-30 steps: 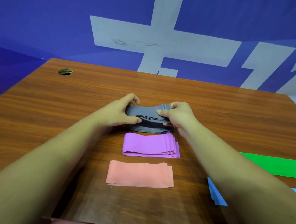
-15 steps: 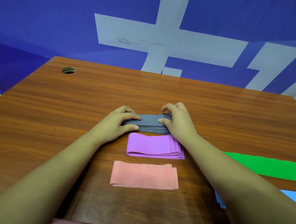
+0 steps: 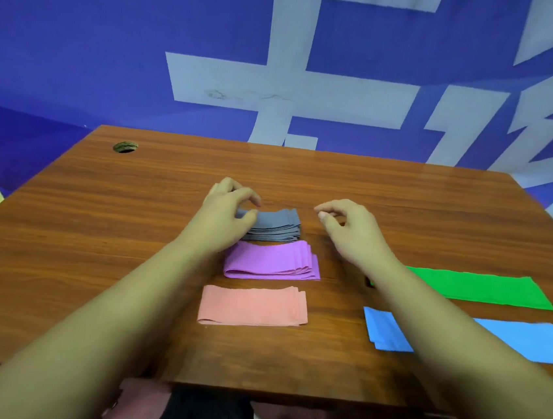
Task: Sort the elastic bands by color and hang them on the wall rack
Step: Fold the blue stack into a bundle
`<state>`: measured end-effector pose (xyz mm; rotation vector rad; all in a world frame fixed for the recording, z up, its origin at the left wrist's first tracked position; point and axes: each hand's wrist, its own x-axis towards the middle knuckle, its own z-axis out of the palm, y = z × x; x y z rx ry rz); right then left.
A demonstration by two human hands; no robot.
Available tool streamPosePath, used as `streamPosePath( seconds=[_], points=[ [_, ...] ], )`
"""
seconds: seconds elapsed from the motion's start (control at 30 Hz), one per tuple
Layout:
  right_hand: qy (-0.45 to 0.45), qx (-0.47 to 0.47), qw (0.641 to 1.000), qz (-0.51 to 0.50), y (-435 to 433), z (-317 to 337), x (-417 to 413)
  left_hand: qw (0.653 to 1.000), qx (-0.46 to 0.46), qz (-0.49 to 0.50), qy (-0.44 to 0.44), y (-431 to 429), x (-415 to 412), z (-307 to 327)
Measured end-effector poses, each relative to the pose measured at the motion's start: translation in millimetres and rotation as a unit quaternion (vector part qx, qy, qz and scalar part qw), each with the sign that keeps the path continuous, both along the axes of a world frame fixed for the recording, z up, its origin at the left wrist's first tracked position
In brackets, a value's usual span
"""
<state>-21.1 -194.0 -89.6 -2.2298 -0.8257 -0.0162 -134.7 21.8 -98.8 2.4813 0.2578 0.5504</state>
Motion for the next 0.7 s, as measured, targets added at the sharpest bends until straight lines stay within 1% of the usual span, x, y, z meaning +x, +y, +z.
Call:
streamPosePath(
  seconds=[0.07,0.13,0.23,0.3,0.4,0.5,0.6,0.7],
  points=[
    [-0.026,-0.003,1.000,-0.001,-34,4,-14,0.999,-0.013,-0.038,-0.014,-27,-4,14],
    [-0.051,-0.014,0.998,-0.012,-70,3,-26,0.997,-0.015,-0.074,-0.010,-60,-9,21],
    [-0.057,-0.042,0.997,-0.030,-117,-10,-41,0.992,-0.036,-0.116,0.015,-108,-15,15],
    [-0.055,-0.063,0.996,-0.038,-144,-21,-51,0.990,-0.055,-0.125,0.044,-135,-17,3],
    [-0.049,-0.092,0.993,-0.053,-176,-40,-61,0.989,-0.064,-0.099,0.083,-167,-14,-14],
    [-0.043,-0.119,0.989,-0.072,-198,-57,-71,0.988,-0.071,-0.047,0.132,-194,-9,-25],
    [-0.039,-0.146,0.986,-0.072,-208,-65,-80,0.978,-0.049,-0.001,0.202,-213,-1,-31],
    [-0.044,-0.149,0.985,-0.072,-210,-67,-82,0.964,-0.015,0.031,0.262,-223,8,-30]
  ],
)
